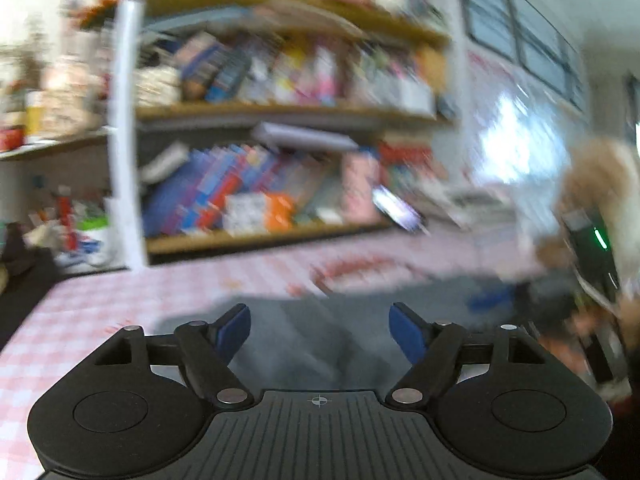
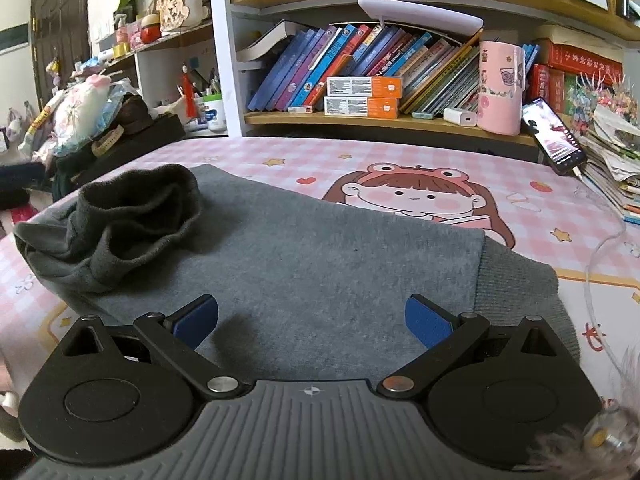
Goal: Fold clothes
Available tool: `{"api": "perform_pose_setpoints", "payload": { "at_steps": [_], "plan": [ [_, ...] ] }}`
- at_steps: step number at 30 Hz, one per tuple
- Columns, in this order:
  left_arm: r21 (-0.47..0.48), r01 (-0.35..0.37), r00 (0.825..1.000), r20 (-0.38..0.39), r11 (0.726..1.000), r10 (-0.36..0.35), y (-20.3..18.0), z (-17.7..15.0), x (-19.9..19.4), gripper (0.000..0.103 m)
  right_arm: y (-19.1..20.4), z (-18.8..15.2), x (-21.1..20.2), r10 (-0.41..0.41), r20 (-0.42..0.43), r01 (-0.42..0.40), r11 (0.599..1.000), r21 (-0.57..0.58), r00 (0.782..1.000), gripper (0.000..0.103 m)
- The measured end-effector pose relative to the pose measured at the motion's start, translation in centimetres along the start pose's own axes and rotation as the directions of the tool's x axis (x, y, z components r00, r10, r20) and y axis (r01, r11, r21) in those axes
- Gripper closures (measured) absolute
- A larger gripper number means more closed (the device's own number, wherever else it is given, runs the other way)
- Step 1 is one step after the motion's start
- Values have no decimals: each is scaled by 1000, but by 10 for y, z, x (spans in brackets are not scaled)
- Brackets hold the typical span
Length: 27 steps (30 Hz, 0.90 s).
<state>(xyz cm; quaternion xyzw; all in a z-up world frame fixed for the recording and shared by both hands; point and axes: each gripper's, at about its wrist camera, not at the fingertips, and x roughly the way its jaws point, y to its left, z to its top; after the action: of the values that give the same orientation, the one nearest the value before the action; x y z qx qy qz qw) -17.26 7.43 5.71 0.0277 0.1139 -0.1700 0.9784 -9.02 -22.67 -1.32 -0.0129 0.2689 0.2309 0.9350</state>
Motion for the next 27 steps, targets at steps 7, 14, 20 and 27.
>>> {"api": "perform_pose_setpoints", "payload": {
  "at_steps": [7,14,20,27],
  "plan": [
    [-143,-158,980,95,977,173,28,-2,-2,0,3,2,3,61,-24,-61,998,34,998,2],
    [-175,-204,977,21,963,211,38,-12,14,0,13,11,11,140,-50,-138,989,51,989,2],
    [-212,-269,960,20,940,279,48,-17,15,0,19,26,24,276,-72,-264,954,144,958,2],
    [-258,-252,965,8,933,263,58,-18,19,1,26,42,57,473,-112,-404,834,375,874,2]
  ]
}}
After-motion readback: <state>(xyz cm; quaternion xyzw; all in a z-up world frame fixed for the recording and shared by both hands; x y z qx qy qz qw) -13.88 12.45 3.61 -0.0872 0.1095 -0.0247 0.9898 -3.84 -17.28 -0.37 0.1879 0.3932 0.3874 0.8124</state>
